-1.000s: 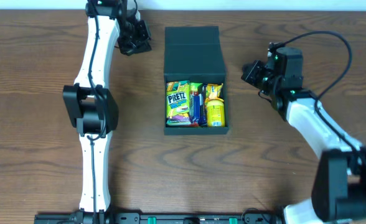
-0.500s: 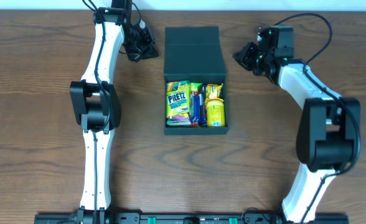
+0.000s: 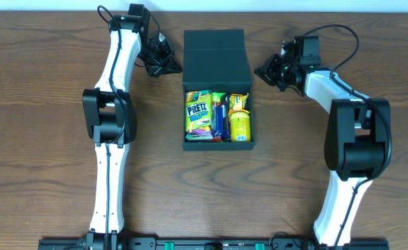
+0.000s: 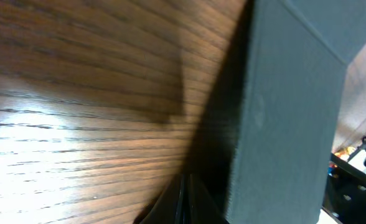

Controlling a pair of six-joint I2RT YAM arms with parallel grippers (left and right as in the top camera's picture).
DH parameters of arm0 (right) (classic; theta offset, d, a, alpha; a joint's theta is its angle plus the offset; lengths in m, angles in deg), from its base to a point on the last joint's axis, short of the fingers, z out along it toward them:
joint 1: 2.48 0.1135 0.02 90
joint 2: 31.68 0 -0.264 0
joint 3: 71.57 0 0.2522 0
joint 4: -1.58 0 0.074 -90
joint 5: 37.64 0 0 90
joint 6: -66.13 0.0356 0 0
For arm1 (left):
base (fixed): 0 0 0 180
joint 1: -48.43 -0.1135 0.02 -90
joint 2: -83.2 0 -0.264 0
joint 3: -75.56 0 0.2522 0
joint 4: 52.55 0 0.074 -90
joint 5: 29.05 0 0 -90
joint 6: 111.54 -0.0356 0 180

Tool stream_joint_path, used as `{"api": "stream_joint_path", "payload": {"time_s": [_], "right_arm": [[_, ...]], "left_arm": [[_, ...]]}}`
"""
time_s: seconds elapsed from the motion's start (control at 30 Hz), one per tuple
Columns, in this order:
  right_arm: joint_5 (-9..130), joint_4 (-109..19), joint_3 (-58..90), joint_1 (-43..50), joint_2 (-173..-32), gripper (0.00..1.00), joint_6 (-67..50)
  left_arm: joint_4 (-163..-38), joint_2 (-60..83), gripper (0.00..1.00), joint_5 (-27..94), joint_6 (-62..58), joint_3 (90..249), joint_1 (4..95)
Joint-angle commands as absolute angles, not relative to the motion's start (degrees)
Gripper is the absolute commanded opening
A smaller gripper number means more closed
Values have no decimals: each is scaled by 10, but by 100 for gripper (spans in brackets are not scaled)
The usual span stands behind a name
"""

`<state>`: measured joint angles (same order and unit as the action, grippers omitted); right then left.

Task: Pack container
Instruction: 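Move the left and right grippers to the box lid's two back corners, then swing the black lid forward with both grippers to close the box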

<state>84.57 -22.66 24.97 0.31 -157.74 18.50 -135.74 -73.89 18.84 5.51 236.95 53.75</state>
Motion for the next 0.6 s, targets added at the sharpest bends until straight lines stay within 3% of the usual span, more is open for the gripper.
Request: {"api": "stream_joint_path", "payload": {"time_s": [0.0, 0.57], "right_arm": [[868, -222, 262, 3, -1584, 1, 194], [976, -154, 262, 12, -1585, 1, 156]], "left_arm": [[-1349, -751, 5, 163, 55, 2375, 543], [-1349, -748, 5, 128, 5, 2377, 551]]}}
